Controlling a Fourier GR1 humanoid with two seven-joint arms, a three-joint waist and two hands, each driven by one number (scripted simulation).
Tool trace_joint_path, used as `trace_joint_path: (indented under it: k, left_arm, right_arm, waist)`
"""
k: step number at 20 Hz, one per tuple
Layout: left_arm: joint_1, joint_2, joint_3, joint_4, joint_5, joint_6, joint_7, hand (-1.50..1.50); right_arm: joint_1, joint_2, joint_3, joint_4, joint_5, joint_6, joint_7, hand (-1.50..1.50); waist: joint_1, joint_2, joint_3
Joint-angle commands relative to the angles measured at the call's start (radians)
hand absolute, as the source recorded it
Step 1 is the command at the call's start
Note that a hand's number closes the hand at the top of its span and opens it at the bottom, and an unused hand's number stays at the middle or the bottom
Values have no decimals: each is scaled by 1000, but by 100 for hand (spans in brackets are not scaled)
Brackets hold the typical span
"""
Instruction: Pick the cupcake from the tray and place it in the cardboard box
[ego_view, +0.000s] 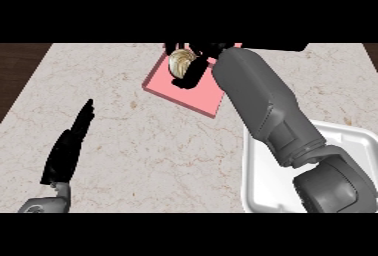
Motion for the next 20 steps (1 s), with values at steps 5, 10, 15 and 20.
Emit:
trace_joint_path:
  k: [5,10,15,20]
  left_arm:
    - [-13,-15,-20,-14,-13,3,8,0]
    - [-14,9,-2,-3,0,-19,-2,0]
    - [-37,0,-9,-12,-14,-5,26,0]
    - [-7,-30,-28,-9,-19,9,21,0]
  right_arm:
    - [26,15,-6,70,-29,-62,23,-150]
    - [29,15,-115,47,-143,-55,-5,-150]
    - [26,14,-261,2,-284,-97,-2,-150]
    - [62,-52,-373,-3,-397,-17,-49,-150]
  waist:
    - [42,10,0]
    - [28,7,1]
    - [19,12,2]
    - [15,14,3]
